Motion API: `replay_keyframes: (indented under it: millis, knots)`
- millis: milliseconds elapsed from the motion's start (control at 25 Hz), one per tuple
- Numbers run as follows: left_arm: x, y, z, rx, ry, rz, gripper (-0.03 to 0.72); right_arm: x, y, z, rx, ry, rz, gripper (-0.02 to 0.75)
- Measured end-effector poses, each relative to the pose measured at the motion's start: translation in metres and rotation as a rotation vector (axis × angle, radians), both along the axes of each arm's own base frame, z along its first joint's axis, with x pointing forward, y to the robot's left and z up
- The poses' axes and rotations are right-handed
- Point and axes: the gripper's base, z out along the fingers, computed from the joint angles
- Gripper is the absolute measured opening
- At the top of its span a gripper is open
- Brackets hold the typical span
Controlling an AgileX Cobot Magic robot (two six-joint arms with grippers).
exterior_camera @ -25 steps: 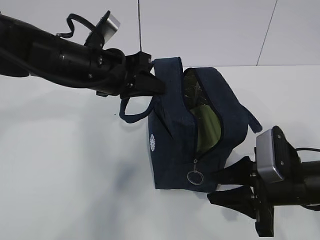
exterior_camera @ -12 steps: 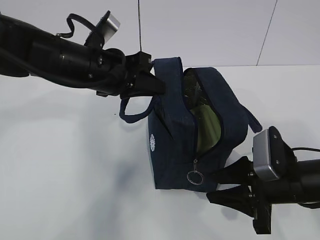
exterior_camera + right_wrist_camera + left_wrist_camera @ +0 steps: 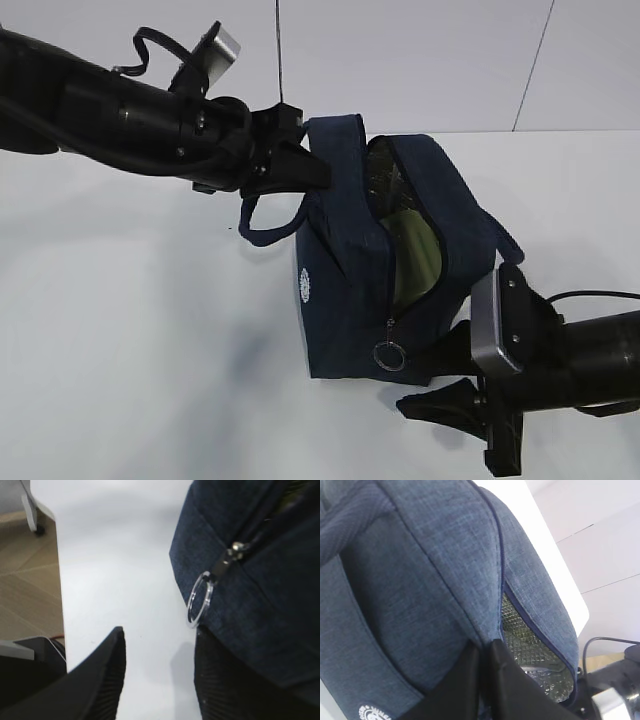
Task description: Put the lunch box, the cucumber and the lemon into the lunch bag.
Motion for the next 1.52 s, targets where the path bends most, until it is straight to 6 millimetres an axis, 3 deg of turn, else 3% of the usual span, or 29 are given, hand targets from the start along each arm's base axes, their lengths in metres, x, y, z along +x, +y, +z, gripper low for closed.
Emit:
replay_keyframes:
  millis: [720,1520]
  knots:
    - [-0.001,-0.001,0.000,-0.008,0.006,-0.015,0.013,0.019,0.012,0.002,0.087,0.168,-0.100,0.346]
    - [-0.002,-0.001,0.001,-0.010,0.007,-0.019,0.013,0.017,0.020,-0.010,0.123,0.262,-0.091,0.346]
